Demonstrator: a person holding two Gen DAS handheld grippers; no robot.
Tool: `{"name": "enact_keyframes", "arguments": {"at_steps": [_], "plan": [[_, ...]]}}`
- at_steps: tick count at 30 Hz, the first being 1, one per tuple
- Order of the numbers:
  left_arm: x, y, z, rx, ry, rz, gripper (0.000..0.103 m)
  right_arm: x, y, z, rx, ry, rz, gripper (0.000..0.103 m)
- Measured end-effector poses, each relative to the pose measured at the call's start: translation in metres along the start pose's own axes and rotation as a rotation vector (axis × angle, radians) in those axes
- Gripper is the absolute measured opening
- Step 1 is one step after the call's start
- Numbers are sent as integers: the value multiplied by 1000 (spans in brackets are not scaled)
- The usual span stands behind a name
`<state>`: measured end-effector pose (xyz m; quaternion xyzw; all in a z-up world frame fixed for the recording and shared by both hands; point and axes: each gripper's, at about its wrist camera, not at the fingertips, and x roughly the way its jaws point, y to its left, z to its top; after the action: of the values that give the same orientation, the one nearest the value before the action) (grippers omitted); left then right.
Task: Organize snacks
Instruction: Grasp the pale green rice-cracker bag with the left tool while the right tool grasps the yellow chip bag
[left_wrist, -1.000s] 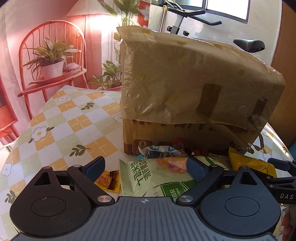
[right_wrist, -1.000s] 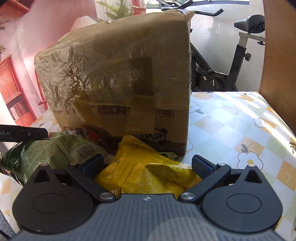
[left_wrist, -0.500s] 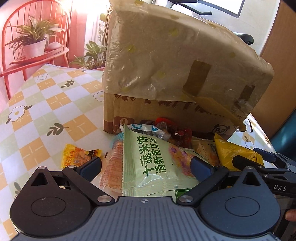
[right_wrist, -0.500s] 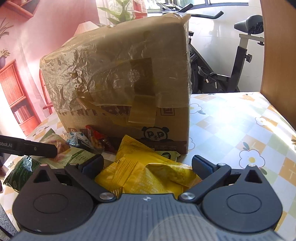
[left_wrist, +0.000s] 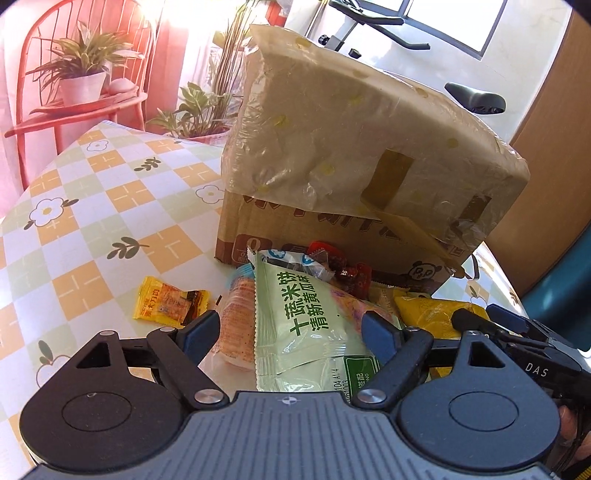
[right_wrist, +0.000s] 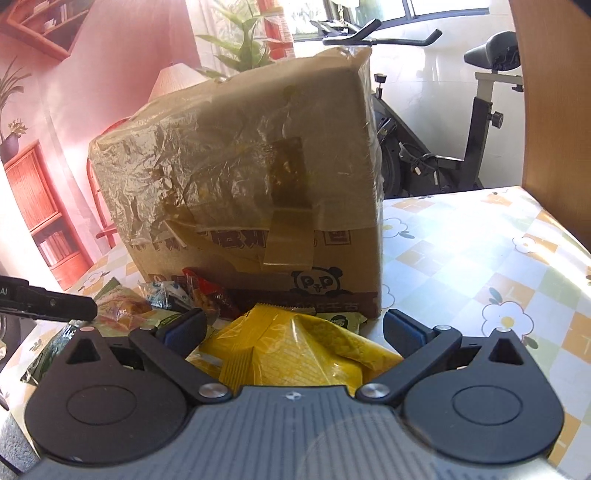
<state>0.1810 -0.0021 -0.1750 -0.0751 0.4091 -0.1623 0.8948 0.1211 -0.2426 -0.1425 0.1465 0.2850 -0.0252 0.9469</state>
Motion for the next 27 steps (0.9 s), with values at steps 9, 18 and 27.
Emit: {"name": "enact_keyframes", "arguments": {"at_steps": [9,18,27], "plan": [[2,-11,1,67,30,26,91,-1,3,7,-18,33,-39,103],[-1,-6,4,31,60,38,71,-2,1,15,-36,51,-69,97],[2,-3,-9,-20,79,-26,74,-1,-5,8,1,134,-82,96]]}}
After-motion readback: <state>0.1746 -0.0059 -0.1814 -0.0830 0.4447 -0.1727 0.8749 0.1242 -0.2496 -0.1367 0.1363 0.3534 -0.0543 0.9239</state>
